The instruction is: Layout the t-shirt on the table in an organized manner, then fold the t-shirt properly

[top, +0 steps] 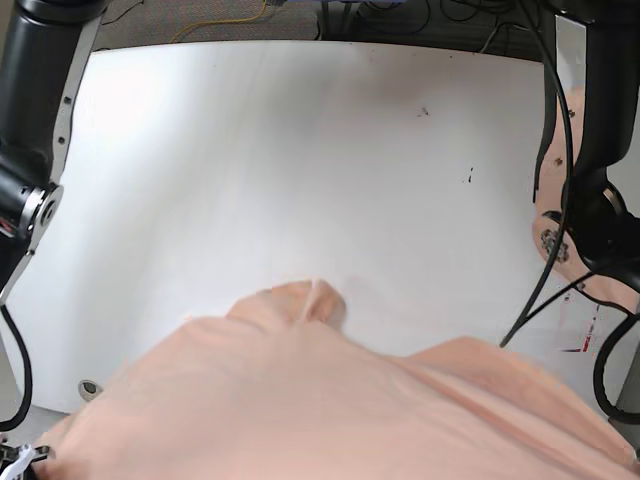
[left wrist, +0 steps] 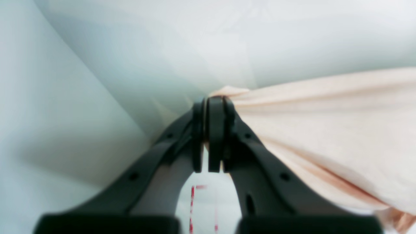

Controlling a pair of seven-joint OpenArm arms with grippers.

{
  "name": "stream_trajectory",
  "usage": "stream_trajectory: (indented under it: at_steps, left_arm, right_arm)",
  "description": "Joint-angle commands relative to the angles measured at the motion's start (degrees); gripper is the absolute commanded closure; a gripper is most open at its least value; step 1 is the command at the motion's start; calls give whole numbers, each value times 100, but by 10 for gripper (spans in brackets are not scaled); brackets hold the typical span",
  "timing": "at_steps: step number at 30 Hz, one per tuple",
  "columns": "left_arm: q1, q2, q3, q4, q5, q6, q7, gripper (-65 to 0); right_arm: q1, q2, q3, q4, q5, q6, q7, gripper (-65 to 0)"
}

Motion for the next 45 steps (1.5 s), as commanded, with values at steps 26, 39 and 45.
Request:
stream_trajectory:
  at_steps: [26, 39, 45]
  left_arm:
    - [-394, -575, 636, -810, 27, -3, -1099, 0]
    - [2463, -381, 627, 975, -790, -3, -1090, 0]
    - [3729, -355, 477, 1484, -940, -3, -1099, 0]
  right_arm:
    - [831, 1088, -988, 267, 81, -29, -149, 0]
    - [-2932, 349, 1333, 2456, 72, -29, -729, 0]
    - [-4382, -169, 1817, 3194, 63, -29, -738, 0]
